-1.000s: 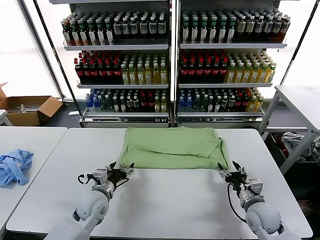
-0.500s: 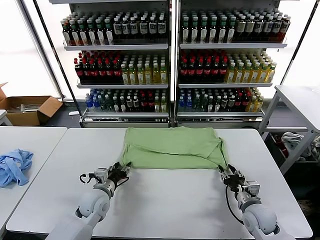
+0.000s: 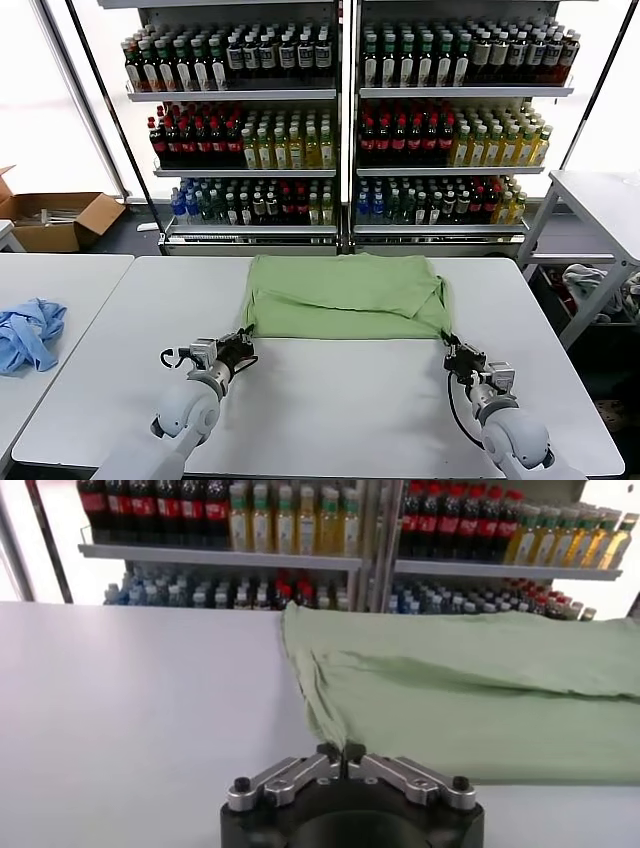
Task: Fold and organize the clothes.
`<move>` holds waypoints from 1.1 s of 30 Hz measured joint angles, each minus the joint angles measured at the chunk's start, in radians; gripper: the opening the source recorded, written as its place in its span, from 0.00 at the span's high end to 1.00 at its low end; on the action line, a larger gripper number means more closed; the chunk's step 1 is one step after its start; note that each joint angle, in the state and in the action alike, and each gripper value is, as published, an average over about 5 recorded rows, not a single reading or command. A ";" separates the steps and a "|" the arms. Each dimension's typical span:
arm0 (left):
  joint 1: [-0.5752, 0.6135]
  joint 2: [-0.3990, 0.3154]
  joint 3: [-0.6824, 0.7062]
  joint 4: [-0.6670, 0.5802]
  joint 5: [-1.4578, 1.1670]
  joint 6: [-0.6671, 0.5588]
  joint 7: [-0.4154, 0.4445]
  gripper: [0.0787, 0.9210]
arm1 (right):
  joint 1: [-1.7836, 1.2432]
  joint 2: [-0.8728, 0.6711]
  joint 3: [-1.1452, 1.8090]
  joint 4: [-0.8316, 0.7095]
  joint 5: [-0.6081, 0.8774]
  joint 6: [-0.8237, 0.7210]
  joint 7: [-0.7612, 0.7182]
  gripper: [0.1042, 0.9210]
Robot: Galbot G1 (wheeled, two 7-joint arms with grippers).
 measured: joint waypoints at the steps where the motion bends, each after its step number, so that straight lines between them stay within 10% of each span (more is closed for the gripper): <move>1: 0.003 0.003 0.000 -0.006 0.001 0.000 -0.001 0.99 | -0.005 -0.004 0.003 0.009 0.005 -0.003 0.001 0.99; 14: 0.130 0.096 -0.035 -0.178 -0.003 -0.005 -0.075 0.99 | -0.216 -0.097 0.090 0.252 0.042 -0.043 0.011 0.99; 33: 0.666 0.191 -0.139 -0.522 0.121 -0.105 -0.331 0.99 | -0.756 -0.109 0.222 0.514 -0.074 -0.001 0.012 0.99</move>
